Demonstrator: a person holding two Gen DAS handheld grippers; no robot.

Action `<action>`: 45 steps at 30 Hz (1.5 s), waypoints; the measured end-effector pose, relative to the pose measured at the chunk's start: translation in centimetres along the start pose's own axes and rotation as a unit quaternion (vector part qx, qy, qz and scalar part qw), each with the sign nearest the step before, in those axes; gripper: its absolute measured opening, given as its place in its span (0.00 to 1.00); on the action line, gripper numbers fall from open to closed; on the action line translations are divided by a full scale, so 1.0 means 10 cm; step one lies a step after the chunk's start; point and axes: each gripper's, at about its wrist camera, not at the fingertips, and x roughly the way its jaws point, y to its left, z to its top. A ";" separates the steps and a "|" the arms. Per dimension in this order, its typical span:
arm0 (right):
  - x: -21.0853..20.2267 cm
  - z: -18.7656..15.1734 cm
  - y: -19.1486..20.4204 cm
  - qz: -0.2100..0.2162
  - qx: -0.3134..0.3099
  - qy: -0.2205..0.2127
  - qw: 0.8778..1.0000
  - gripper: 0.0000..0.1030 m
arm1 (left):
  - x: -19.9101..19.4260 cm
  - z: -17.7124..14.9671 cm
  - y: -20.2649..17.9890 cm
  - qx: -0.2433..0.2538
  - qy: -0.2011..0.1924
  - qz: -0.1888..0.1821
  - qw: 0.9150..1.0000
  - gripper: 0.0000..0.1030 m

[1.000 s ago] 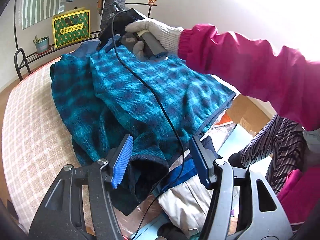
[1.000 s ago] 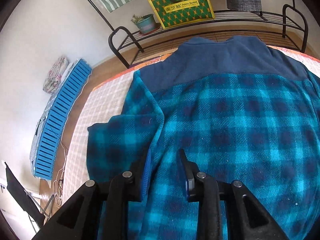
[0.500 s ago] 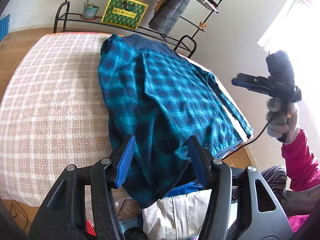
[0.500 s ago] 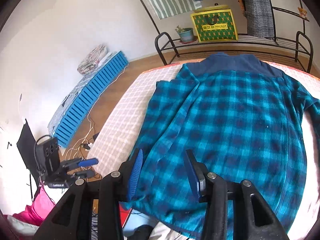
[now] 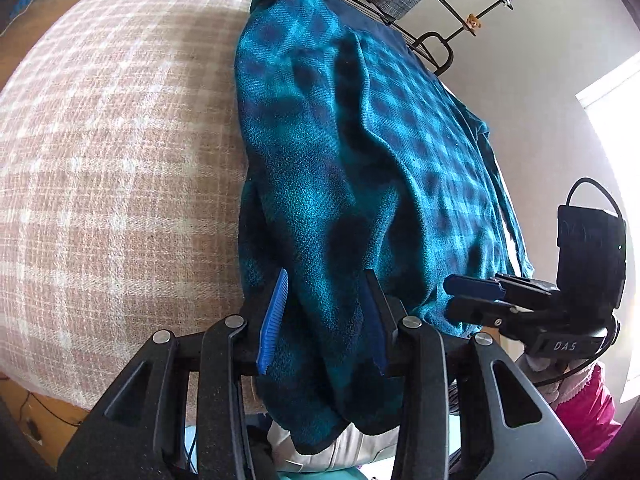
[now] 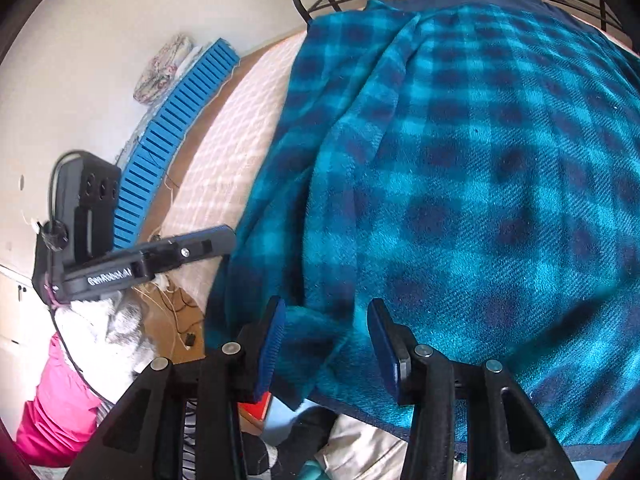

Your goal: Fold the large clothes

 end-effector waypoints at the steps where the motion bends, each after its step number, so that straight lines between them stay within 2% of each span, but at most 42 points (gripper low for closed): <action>1: 0.07 -0.06 -0.02 -0.012 -0.005 0.015 1.000 0.44 | 0.03 0.02 0.01 -0.002 0.004 0.003 1.000 0.22; 2: 0.13 -0.13 -0.05 -0.017 -0.008 0.030 0.999 0.44 | 0.06 0.03 0.03 -0.006 0.008 0.000 1.000 0.11; 3: 0.14 -0.18 -0.07 -0.016 -0.009 0.035 0.999 0.44 | 0.08 0.02 0.05 -0.009 0.012 -0.004 1.000 0.06; 5: 0.10 -0.23 -0.12 0.002 -0.002 0.024 1.000 0.44 | 0.10 0.01 0.03 -0.002 0.013 -0.006 1.000 0.05; 8: 0.03 -0.22 -0.19 0.056 0.025 0.010 0.998 0.44 | 0.07 0.00 -0.01 0.006 0.007 -0.006 1.000 0.04; 11: 0.10 -0.20 -0.14 0.047 0.014 0.024 0.998 0.44 | 0.04 0.01 -0.02 0.001 0.002 0.004 1.000 0.04; 14: 0.17 -0.23 -0.15 0.056 0.018 0.033 0.998 0.44 | 0.06 0.00 0.03 -0.011 0.011 -0.007 1.000 0.05; 18: 0.15 -0.20 -0.15 0.068 0.020 0.030 0.997 0.30 | 0.13 0.01 -0.04 0.002 0.010 0.003 1.000 0.01; 20: 0.10 -0.19 -0.14 0.073 0.017 0.028 0.997 0.30 | 0.10 0.01 -0.13 0.019 -0.001 0.009 1.000 0.00; 22: 0.03 -0.17 -0.13 0.078 0.015 0.020 0.997 0.33 | 0.05 0.02 -0.18 0.029 -0.013 0.010 0.999 0.00; 24: -0.02 -0.16 -0.12 0.074 0.026 0.013 0.997 0.53 | 0.00 0.03 -0.19 0.026 -0.021 0.009 0.999 0.00; 28: -0.03 -0.12 -0.09 0.082 0.029 0.014 0.996 0.52 | -0.10 0.04 -0.14 0.013 -0.034 -0.002 0.999 0.00; 29: 0.02 -0.12 -0.05 0.069 0.020 0.024 0.997 0.50 | -0.12 0.04 -0.14 0.013 -0.036 -0.003 0.999 0.00; 31: 0.14 -0.12 0.03 0.052 0.002 0.046 0.998 0.28 | -0.14 0.05 -0.14 0.013 -0.039 -0.003 0.999 0.00; 32: 0.19 -0.12 0.06 0.060 0.000 0.057 0.997 0.17 | -0.14 0.05 -0.14 0.013 -0.040 -0.002 0.999 0.00; 33: 0.21 -0.13 0.08 0.071 0.003 0.059 0.996 0.11 | -0.15 0.05 -0.15 0.014 -0.040 -0.002 0.999 0.00; 35: 0.17 -0.12 0.14 0.097 0.007 0.053 0.994 0.08 | -0.20 0.05 -0.13 0.015 -0.044 -0.001 0.999 0.00; 38: 0.04 -0.12 0.18 0.180 0.038 0.033 0.982 0.06 | -0.33 0.08 -0.10 0.012 -0.060 0.005 0.998 0.00; 39: 0.02 -0.11 0.20 0.186 0.039 0.026 0.981 0.06 | -0.37 0.10 -0.09 0.009 -0.068 0.006 0.998 0.00; 40: 0.03 -0.10 0.22 0.165 0.031 0.023 0.986 0.06 | -0.40 0.12 -0.07 0.008 -0.073 0.014 0.997 0.00; 42: 0.12 -0.11 0.26 0.083 0.000 0.027 0.996 0.10 | -0.38 0.14 -0.04 0.009 -0.077 0.036 0.996 0.00; 43: 0.18 -0.12 0.27 0.056 -0.011 0.035 0.998 0.11 | -0.35 0.13 -0.02 0.009 -0.070 0.040 0.997 0.00; 44: 0.22 -0.13 0.25 0.052 -0.013 0.046 0.997 0.17 | -0.32 0.11 0.00 0.008 -0.064 0.044 0.997 0.00; 45: 0.23 -0.14 0.23 0.059 -0.011 0.052 0.997 0.29 | -0.31 0.09 0.01 0.009 -0.060 0.047 0.997 0.00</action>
